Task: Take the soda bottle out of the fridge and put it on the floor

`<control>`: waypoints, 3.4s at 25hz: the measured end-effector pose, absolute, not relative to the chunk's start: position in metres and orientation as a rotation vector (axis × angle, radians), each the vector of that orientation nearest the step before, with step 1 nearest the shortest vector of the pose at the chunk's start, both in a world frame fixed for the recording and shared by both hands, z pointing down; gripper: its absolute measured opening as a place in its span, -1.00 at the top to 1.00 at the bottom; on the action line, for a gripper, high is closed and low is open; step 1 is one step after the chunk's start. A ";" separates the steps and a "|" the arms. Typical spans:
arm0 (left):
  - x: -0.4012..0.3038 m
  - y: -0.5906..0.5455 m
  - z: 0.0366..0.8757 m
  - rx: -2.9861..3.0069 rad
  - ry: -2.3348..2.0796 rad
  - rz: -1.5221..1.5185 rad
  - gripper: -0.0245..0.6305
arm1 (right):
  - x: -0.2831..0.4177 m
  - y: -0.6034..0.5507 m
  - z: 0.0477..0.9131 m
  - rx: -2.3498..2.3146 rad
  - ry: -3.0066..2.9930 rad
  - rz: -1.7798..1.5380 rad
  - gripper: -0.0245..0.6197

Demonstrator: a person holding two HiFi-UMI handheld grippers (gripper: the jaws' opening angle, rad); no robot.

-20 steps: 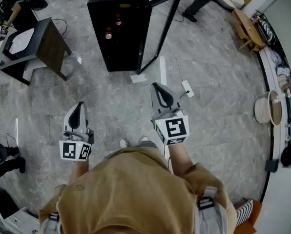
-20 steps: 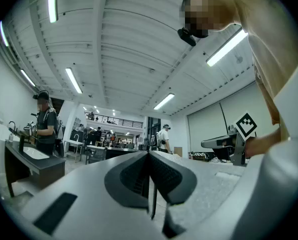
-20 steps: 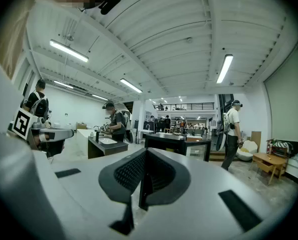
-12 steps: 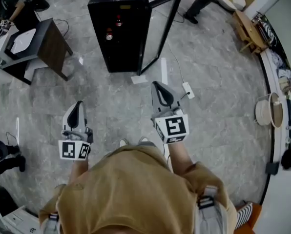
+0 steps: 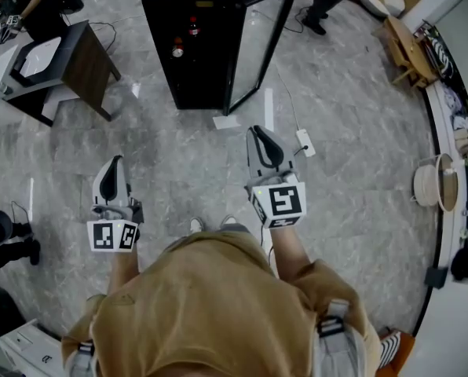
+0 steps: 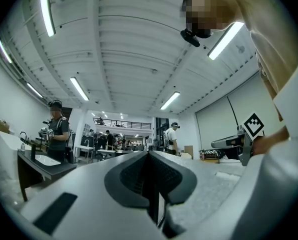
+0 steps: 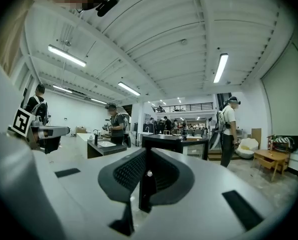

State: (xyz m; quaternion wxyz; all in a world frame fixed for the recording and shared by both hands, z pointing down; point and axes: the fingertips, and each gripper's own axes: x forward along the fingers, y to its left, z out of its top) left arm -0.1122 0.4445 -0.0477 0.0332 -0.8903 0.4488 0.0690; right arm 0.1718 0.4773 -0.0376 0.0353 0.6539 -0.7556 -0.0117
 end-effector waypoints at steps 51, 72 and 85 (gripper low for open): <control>-0.063 0.062 -0.009 -2.942 1.226 0.178 0.92 | 0.170 0.110 -0.004 1.963 -2.197 0.116 0.62; -0.025 0.003 0.005 -2.870 1.339 0.109 0.92 | 0.202 0.007 0.032 1.889 -2.273 0.100 0.55; -0.006 -0.065 0.098 -2.843 1.447 0.116 0.92 | 0.200 -0.105 0.173 1.840 -2.214 0.155 0.44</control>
